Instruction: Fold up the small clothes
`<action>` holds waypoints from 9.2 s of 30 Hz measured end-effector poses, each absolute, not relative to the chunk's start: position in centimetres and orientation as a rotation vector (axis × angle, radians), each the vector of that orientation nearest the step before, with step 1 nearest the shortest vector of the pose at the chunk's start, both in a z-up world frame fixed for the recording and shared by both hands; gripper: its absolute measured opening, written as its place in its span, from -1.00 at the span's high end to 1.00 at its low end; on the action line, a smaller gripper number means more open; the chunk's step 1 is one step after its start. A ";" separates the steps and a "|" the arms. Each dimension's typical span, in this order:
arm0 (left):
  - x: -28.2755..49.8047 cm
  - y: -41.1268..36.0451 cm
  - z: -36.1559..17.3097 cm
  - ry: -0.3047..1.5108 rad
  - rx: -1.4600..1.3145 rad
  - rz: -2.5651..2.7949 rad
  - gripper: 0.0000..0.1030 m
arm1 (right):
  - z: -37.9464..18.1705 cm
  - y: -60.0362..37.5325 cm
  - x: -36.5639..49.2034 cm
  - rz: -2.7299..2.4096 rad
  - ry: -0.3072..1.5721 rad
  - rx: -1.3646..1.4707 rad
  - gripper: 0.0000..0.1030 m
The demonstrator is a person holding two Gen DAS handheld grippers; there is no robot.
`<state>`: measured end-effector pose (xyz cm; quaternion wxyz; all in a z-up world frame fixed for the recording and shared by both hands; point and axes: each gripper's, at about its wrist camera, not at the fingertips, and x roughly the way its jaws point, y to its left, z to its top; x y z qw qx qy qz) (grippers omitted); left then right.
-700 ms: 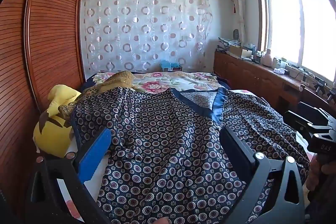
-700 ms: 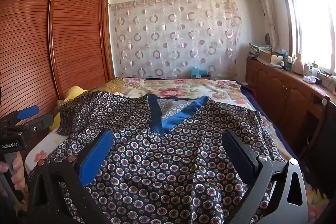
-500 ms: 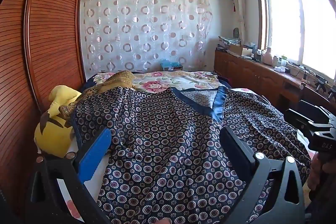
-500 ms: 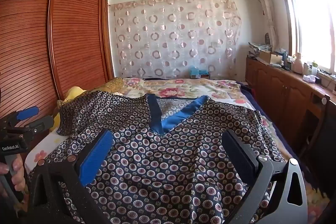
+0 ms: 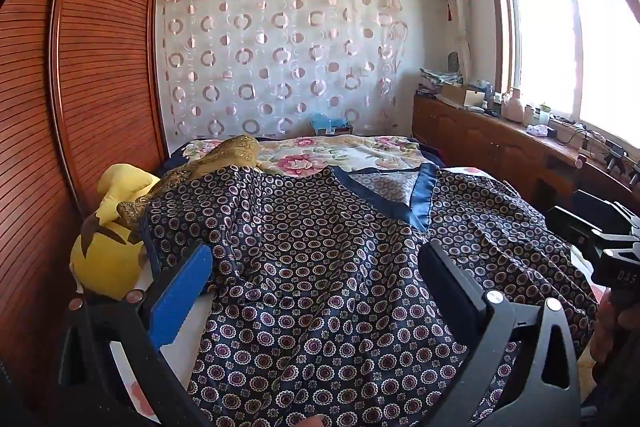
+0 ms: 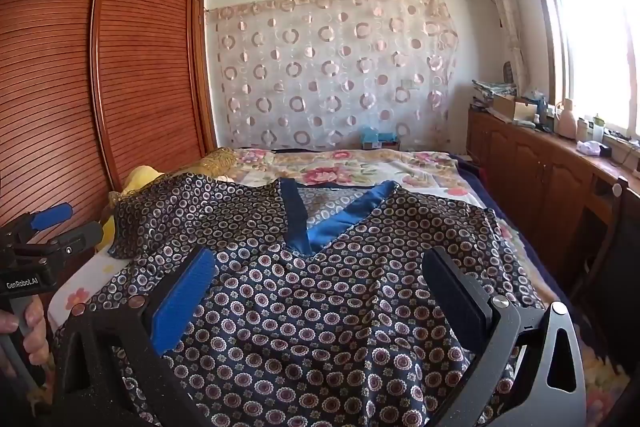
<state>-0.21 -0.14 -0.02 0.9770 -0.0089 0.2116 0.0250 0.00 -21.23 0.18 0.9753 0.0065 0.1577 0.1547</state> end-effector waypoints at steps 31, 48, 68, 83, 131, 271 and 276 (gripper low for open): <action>-0.7 0.4 0.1 0.421 -0.011 0.054 -1.00 | 0.1 -21.5 -0.1 0.305 0.323 0.023 -1.00; -0.8 0.3 0.3 0.422 -0.007 0.054 -1.00 | 0.1 -21.5 -0.1 0.307 0.322 0.023 -1.00; -0.5 0.0 -0.1 0.432 -0.010 0.050 -1.00 | 0.2 -21.4 -0.1 0.310 0.323 0.027 -1.00; 2.6 0.9 -2.7 0.436 -0.002 0.086 -1.00 | -0.8 -20.6 1.6 0.340 0.351 0.014 -1.00; 12.5 20.4 -9.5 0.857 -0.196 -0.074 0.50 | -2.0 -13.8 11.7 0.625 0.596 -0.196 -1.00; 27.2 21.9 0.8 0.721 0.050 0.105 0.97 | 1.9 -22.5 28.9 0.444 0.597 -0.180 0.11; 26.6 20.4 -0.1 0.747 0.051 0.047 0.78 | 1.2 -22.9 28.6 0.405 0.628 -0.163 0.11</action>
